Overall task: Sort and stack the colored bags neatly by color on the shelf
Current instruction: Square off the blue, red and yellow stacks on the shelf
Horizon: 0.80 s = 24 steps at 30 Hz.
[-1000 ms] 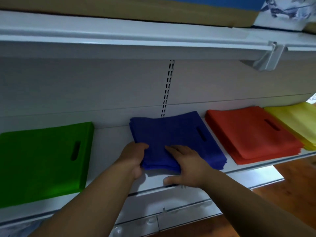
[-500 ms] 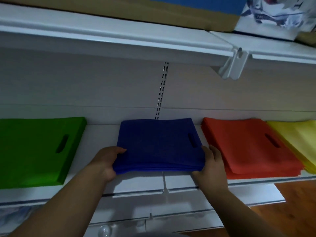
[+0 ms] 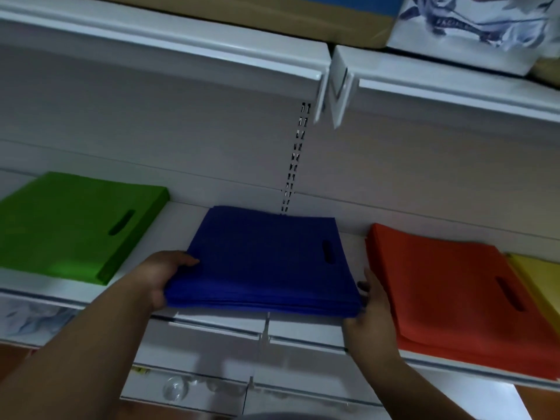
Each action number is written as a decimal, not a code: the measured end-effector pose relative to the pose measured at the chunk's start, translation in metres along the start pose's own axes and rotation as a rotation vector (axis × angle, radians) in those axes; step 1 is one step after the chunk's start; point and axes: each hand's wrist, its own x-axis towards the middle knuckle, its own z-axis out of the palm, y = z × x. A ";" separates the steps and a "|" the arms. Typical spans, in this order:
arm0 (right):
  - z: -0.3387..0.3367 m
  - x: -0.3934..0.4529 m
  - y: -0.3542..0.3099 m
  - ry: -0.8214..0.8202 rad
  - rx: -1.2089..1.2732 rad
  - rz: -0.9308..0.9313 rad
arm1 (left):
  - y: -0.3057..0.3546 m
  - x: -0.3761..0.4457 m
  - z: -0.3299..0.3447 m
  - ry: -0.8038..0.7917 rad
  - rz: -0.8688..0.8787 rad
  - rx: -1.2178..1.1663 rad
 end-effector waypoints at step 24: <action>0.039 0.052 -0.049 -0.264 0.357 0.366 | 0.027 0.013 -0.018 -0.158 0.221 0.119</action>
